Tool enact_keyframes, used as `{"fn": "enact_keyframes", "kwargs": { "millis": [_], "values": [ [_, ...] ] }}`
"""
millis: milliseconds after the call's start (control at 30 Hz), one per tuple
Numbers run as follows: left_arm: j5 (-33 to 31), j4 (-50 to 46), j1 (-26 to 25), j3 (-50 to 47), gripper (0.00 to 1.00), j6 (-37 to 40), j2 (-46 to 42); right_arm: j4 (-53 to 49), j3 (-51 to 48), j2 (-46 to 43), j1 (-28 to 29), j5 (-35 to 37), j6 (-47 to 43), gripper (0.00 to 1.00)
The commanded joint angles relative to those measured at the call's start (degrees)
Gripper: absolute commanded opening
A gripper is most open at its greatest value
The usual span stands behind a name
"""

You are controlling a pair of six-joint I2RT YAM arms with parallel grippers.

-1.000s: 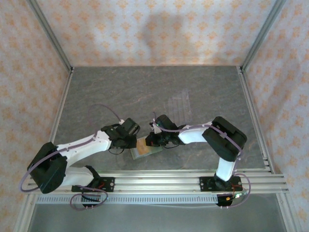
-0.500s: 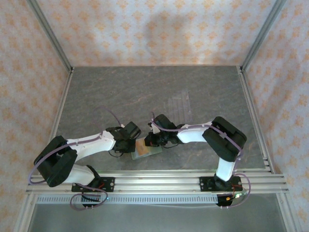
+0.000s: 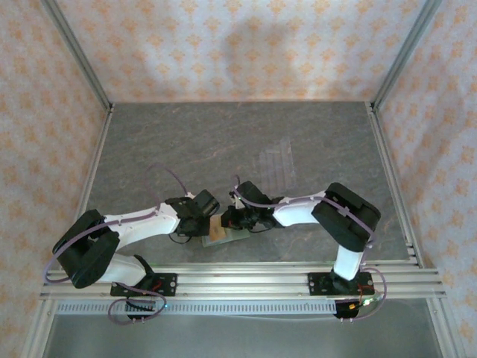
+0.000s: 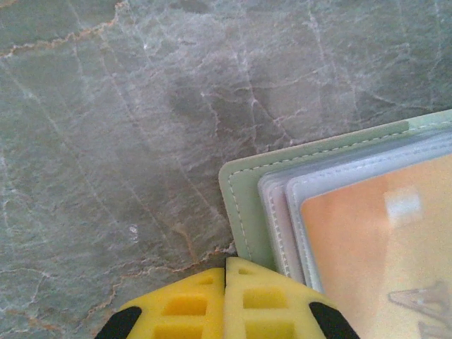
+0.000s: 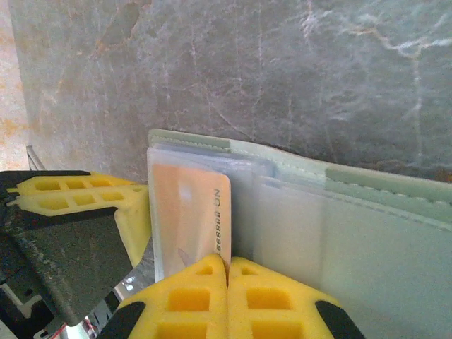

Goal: Put the credit cards into the card holder
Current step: Insert the credit card into the card slot.

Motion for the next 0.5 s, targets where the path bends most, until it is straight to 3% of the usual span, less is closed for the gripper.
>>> {"fn": "enact_keyframes", "kwargs": {
  "millis": [0,200,300,467],
  "values": [
    [-0.12,6.89,-0.54,-2.89,0.00,-1.15,4.16,3.38,-0.82,-1.32,1.57,7.71,5.39,0.02],
    [-0.02,7.56,-0.79,-3.07,0.00,-1.15,4.43,4.21,-0.87,-1.73,4.47,11.38,6.63,0.12],
    [-0.02,7.74,-0.80,-3.07,0.00,-1.15,4.78,3.13,-0.94,-2.92,4.62,11.56,6.32,0.22],
    [-0.29,7.78,-0.80,-3.26,0.00,-1.42,4.92,-16.85,3.82,-9.96,4.33,18.63,0.28,0.42]
  ]
}}
